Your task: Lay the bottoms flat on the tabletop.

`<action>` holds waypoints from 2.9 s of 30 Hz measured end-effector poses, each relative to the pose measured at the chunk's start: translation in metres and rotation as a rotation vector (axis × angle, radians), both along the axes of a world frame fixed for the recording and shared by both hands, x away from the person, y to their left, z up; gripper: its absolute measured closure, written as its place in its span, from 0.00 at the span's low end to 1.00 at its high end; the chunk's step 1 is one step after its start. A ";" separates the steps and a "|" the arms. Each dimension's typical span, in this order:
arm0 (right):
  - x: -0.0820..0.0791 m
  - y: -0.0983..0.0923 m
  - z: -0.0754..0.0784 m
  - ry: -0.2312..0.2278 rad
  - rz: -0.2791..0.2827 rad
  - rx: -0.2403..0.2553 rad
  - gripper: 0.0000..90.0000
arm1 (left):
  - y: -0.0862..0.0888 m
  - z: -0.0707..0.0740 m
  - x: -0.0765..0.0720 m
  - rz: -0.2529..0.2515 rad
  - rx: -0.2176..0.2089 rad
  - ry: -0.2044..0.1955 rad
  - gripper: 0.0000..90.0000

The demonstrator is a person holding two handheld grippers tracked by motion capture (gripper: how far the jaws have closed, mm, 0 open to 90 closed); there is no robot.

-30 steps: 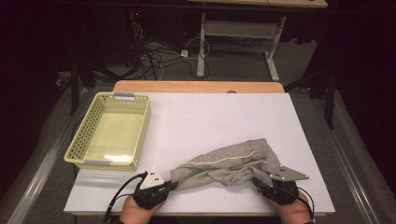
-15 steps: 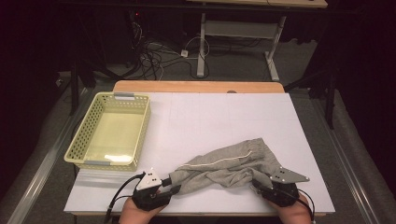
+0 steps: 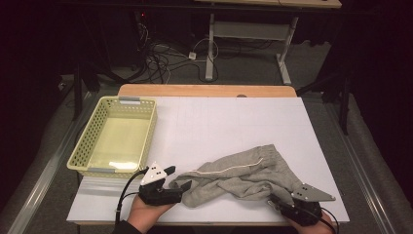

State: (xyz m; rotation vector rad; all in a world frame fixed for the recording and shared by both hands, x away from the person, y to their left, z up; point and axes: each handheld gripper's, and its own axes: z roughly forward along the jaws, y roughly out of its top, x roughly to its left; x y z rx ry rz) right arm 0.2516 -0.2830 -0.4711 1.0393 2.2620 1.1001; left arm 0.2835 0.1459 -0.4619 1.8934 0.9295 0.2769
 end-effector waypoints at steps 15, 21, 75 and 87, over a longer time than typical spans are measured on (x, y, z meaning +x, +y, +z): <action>-0.006 -0.009 0.021 -0.090 -0.078 0.169 0.40 | -0.050 0.017 0.034 -0.110 -0.046 -0.026 0.24; -0.002 -0.014 0.016 -0.081 -0.114 0.159 0.42 | -0.096 0.019 0.057 -0.220 -0.044 0.004 0.26; 0.015 -0.045 0.024 -0.111 -0.195 0.098 0.67 | -0.024 -0.021 0.059 -0.081 0.179 -0.003 0.85; 0.031 -0.044 -0.001 0.064 -0.247 0.038 0.50 | -0.020 -0.021 0.065 0.004 0.159 0.059 0.41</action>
